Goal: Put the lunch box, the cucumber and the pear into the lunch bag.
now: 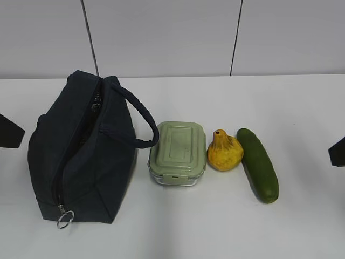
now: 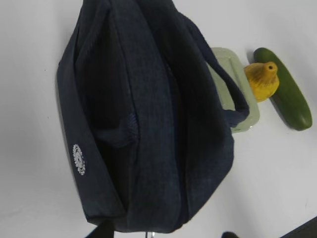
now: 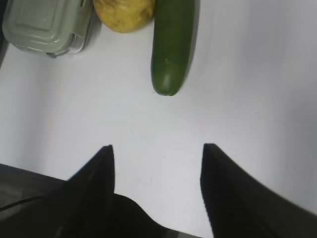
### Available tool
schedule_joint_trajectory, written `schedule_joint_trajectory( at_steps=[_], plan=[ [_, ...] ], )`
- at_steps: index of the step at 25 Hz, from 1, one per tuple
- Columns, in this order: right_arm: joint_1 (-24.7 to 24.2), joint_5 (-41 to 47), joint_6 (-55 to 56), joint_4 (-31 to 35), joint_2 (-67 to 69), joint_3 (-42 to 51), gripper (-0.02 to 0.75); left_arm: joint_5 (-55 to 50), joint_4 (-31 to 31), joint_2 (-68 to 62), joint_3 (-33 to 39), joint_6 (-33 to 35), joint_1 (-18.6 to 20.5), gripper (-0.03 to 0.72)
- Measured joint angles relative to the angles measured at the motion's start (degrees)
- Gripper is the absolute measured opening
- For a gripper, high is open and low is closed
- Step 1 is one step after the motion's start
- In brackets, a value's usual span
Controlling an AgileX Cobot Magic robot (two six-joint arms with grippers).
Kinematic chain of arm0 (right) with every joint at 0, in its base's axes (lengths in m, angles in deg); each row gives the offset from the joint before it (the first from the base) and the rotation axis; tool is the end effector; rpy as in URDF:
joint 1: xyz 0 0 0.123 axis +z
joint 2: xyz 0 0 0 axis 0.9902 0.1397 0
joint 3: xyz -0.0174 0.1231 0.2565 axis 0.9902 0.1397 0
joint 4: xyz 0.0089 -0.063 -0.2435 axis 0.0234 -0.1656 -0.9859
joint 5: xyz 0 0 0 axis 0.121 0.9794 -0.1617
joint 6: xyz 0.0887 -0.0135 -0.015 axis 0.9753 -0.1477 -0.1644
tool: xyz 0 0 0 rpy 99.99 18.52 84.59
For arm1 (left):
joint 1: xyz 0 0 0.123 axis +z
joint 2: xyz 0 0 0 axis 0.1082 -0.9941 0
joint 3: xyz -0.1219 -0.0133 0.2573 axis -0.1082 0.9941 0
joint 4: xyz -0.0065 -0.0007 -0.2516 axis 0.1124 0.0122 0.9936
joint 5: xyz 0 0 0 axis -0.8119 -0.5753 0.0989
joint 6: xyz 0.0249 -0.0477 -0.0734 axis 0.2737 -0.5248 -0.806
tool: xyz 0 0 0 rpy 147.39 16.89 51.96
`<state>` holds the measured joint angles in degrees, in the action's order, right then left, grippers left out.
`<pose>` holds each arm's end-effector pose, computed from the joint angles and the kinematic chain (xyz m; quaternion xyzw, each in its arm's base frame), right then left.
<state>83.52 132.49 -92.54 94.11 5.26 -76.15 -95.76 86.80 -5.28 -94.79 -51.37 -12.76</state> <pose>0.1903 0.0292 0.2923 -0.0499 0.9619 0.1317 0.2342 0.1893 -0.0550 0.3077 0.1339 0.9429 -0.1842 0.2431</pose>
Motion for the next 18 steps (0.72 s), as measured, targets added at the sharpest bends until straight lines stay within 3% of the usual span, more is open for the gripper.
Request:
schedule_joint_trajectory(
  at_steps=[18],
  plan=[
    [2.3,-4.6,-3.7,0.5,31.6,-14.2,0.433,6.4,1.5,-5.2,-0.4,3.4,0.0,0.414]
  ],
)
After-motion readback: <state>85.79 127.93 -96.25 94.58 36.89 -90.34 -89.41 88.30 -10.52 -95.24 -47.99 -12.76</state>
